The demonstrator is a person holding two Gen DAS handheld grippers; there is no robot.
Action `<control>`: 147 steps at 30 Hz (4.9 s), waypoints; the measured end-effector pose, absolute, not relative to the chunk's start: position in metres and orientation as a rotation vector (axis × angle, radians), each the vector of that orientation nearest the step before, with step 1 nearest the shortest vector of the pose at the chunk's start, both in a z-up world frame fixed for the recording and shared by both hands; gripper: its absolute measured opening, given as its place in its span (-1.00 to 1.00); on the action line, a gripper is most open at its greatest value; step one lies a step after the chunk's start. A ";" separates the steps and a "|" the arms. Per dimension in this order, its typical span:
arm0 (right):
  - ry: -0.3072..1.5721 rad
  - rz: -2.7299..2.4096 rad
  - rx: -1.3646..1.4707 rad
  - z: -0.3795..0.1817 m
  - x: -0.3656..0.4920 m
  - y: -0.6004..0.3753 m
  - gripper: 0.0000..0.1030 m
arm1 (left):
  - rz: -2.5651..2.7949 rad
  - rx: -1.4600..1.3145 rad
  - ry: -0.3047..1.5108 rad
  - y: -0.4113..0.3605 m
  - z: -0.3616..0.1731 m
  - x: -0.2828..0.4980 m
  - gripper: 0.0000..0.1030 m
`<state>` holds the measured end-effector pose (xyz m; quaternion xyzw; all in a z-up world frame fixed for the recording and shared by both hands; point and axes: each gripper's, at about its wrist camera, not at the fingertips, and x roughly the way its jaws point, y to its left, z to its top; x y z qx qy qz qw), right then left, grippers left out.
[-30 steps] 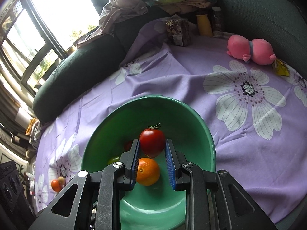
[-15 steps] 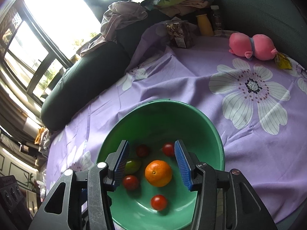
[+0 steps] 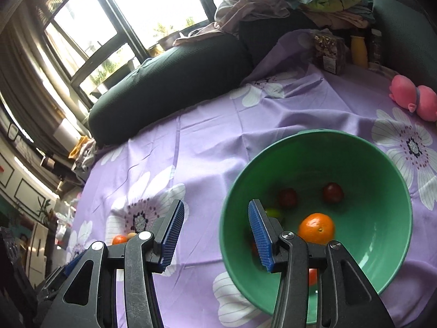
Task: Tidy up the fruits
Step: 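Return the right gripper to the cloth and close it on the second orange, then carry the orange into the green bowl and open the right gripper, then move the right gripper to a small brown kiwi and close on it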
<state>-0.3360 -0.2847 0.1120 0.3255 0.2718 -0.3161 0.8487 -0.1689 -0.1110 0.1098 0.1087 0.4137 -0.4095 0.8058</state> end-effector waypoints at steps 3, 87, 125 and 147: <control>0.621 -0.597 0.663 0.105 -0.307 -0.267 -0.04 | -0.813 0.178 0.925 -0.089 0.100 -0.140 0.33; 0.893 -0.414 0.787 0.029 -0.260 -0.250 -0.29 | -1.157 0.244 1.194 -0.148 0.027 -0.191 -0.24; 0.504 -0.700 0.815 0.109 -0.420 -0.318 -0.27 | -1.511 0.343 0.942 -0.260 0.099 -0.313 -0.32; 0.607 -0.536 0.621 0.110 -0.337 -0.268 -0.17 | -1.024 0.300 1.065 -0.144 0.094 -0.145 -0.05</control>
